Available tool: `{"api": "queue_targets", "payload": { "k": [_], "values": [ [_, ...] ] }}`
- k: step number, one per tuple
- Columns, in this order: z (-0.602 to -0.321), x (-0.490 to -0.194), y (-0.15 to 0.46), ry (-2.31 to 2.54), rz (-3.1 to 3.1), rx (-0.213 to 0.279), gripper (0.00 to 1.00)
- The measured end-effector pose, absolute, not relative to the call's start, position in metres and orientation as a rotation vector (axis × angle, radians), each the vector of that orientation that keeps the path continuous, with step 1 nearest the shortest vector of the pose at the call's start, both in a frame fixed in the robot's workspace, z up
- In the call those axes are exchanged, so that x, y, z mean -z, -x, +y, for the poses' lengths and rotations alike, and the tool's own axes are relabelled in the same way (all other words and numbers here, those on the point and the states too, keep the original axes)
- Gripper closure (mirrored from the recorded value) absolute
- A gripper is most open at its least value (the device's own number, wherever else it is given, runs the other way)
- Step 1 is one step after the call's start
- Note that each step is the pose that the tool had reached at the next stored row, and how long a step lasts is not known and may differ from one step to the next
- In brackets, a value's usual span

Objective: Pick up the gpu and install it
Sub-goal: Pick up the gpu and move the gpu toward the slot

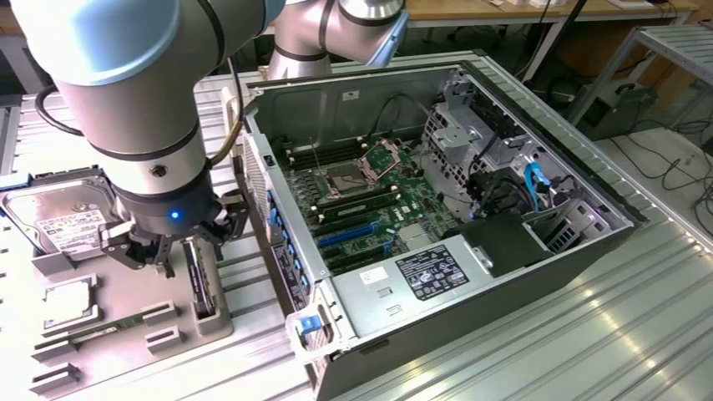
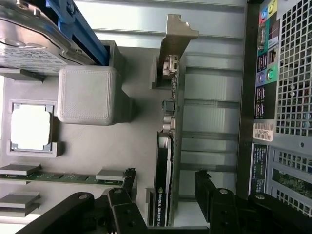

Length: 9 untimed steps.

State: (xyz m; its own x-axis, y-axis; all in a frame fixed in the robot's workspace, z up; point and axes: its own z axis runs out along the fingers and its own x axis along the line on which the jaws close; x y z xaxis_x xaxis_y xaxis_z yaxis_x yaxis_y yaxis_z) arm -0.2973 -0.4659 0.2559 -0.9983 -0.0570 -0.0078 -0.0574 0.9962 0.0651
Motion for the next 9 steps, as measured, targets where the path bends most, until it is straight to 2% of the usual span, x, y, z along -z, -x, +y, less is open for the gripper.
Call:
{"api": "queue_targets", "payload": {
  "k": [9],
  "values": [
    [-0.453, -0.251, 0.297, 0.09, 3.133, -0.103, 0.4]
  ]
}}
